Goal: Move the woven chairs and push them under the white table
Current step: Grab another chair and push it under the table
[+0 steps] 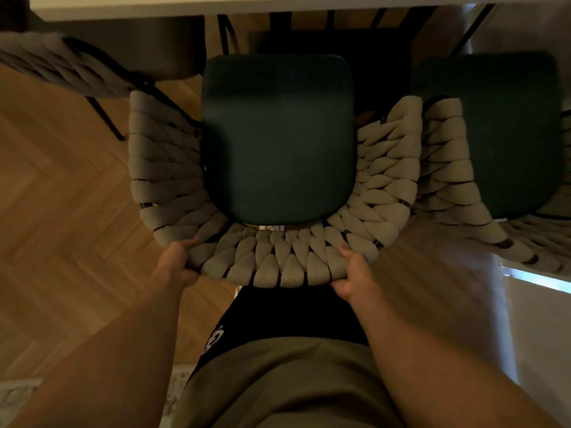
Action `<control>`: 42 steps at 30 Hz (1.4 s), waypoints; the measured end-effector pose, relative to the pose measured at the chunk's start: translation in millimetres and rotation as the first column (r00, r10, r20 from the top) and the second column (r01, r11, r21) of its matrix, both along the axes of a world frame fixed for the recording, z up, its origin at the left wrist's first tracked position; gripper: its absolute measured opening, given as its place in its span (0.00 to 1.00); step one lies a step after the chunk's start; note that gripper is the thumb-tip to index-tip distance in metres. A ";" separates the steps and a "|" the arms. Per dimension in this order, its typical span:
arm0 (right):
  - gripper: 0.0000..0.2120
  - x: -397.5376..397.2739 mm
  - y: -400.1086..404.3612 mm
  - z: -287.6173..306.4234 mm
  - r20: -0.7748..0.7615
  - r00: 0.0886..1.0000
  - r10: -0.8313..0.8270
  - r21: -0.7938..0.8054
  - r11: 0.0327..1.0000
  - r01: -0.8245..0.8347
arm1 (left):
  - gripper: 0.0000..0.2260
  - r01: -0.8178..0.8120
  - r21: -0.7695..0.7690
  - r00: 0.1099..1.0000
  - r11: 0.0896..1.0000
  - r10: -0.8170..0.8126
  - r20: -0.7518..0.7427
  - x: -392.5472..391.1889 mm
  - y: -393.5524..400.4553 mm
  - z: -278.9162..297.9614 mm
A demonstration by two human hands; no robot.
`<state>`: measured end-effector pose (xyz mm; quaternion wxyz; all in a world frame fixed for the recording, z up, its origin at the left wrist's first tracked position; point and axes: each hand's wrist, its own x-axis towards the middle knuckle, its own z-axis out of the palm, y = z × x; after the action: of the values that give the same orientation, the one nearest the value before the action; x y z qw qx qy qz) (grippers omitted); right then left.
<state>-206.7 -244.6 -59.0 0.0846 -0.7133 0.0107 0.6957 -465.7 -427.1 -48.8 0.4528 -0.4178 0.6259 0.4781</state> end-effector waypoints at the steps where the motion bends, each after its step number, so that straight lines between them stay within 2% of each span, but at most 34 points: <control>1: 0.16 -1.0 -0.4 0.2 0.007 1.000 -0.015 -0.002 1.000 0.015 | 0.16 -0.014 0.004 1.000 1.000 0.014 -0.007 -1.2 -1.2 -2.2; 4: 0.12 -1.8 -1.9 0.8 0.014 0.998 -0.054 0.003 0.999 0.054 | 0.20 -0.090 0.005 0.994 0.996 0.091 -0.054 0.7 -2.2 -1.4; 6: 0.14 -0.7 -1.7 0.5 0.019 0.997 -0.080 0.025 0.997 0.080 | 0.21 -0.134 0.010 0.988 0.991 0.134 -0.080 2.3 -1.4 -1.1; 9: 0.20 0.1 2.3 2.6 0.019 0.994 -0.112 0.069 0.991 0.111 | 0.19 -0.199 0.036 0.975 0.979 0.202 -0.099 2.8 2.3 -2.5; 14: 0.20 5.3 18.7 18.2 0.027 0.990 -0.136 0.099 0.986 0.133 | 0.13 -0.221 0.080 0.965 0.972 0.230 -0.123 8.5 14.0 5.6; 19: 0.19 1.0 36.8 22.8 0.036 0.996 -0.086 0.110 0.991 0.082 | 0.13 -0.254 0.103 0.955 0.962 0.267 -0.133 7.4 31.6 11.3; 25: 0.23 -25.3 79.5 15.1 0.105 0.994 -0.037 0.128 0.991 0.023 | 0.11 -0.236 0.124 0.956 0.964 0.253 -0.147 -11.3 67.2 2.8; 28: 0.23 -39.2 97.7 12.4 0.092 0.995 -0.025 0.152 0.988 0.010 | 0.11 -0.225 0.131 0.958 0.966 0.244 -0.151 -22.7 80.3 -6.2; 33: 0.22 -53.9 117.6 4.3 0.086 0.996 -0.005 0.168 0.986 -0.010 | 0.19 -0.234 0.113 0.958 0.965 0.249 -0.142 -38.9 91.1 -23.4; 42: 0.23 -78.5 140.0 -0.4 0.048 0.993 0.112 0.187 0.975 -0.119 | 0.23 -0.141 0.089 0.973 0.986 0.155 -0.173 -76.6 116.9 -22.2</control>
<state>-285.3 -104.6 -59.4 0.1118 -0.7140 -0.0987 0.6840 -542.3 -310.2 -71.0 0.3733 -0.4011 0.6124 0.5699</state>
